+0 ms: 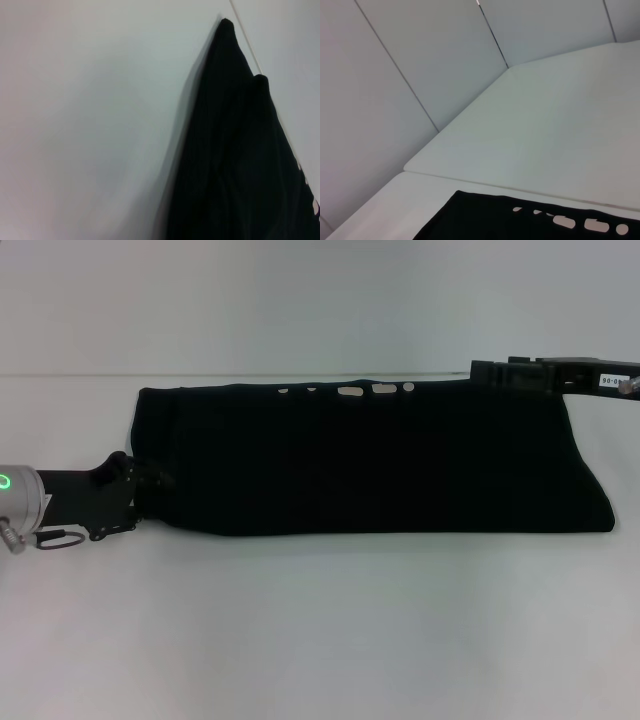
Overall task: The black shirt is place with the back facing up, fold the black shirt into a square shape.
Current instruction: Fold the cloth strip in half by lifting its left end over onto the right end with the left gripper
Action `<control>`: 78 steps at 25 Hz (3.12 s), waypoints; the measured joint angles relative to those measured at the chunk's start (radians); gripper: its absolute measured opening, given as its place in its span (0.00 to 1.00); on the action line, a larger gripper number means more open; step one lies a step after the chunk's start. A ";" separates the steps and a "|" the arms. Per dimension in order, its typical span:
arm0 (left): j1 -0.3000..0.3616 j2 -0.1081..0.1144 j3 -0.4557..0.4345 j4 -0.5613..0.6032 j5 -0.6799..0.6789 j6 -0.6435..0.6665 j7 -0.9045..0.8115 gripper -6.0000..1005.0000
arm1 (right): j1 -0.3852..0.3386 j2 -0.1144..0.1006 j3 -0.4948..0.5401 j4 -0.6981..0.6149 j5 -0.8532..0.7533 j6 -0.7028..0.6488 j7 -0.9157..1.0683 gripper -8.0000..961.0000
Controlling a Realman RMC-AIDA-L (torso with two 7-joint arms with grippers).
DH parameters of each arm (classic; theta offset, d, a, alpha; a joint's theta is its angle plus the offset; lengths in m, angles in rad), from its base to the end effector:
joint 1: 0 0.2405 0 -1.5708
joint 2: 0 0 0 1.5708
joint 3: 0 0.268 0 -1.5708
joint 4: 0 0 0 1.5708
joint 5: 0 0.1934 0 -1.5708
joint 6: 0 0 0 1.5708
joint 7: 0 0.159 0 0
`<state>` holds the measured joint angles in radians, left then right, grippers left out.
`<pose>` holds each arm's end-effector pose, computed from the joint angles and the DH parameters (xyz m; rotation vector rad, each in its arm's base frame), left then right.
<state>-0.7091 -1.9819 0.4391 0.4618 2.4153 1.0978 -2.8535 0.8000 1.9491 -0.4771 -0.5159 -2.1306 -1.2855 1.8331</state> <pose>-0.3173 0.3976 0.0025 -1.4291 -2.3040 -0.6278 0.2311 0.4338 0.0339 -2.3783 1.0948 0.6980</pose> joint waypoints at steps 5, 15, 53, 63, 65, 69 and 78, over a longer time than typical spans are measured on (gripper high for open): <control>0.000 0.000 0.006 0.000 0.008 -0.003 0.001 0.48 | -0.005 -0.002 0.002 -0.001 0.000 0.000 0.000 0.96; 0.000 0.000 0.007 -0.002 0.010 -0.012 0.029 0.11 | -0.007 -0.003 0.000 -0.001 0.000 0.000 0.000 0.96; 0.192 0.074 -0.259 0.251 0.028 0.352 0.463 0.04 | -0.031 0.015 0.008 0.002 0.145 0.073 0.021 0.96; -0.155 -0.016 -0.163 -0.032 -0.068 0.488 0.607 0.04 | -0.120 -0.034 0.014 -0.014 0.187 0.069 0.001 0.96; -0.221 -0.068 -0.113 -0.046 -0.067 0.426 0.611 0.04 | -0.143 -0.047 0.014 -0.016 0.203 0.064 -0.006 0.96; -0.318 -0.177 -0.020 -0.077 -0.076 0.222 0.608 0.05 | -0.178 -0.073 0.014 -0.023 0.215 0.037 -0.009 0.96; -0.303 -0.194 -0.162 -0.476 -0.339 -0.047 0.992 0.06 | -0.207 -0.085 0.017 -0.045 0.221 -0.008 -0.009 0.96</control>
<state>-1.0123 -2.1762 0.2767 -0.0142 2.0763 1.0504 -1.8616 0.5931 1.8645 -0.4601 -0.5605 -1.9099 -1.2934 1.8239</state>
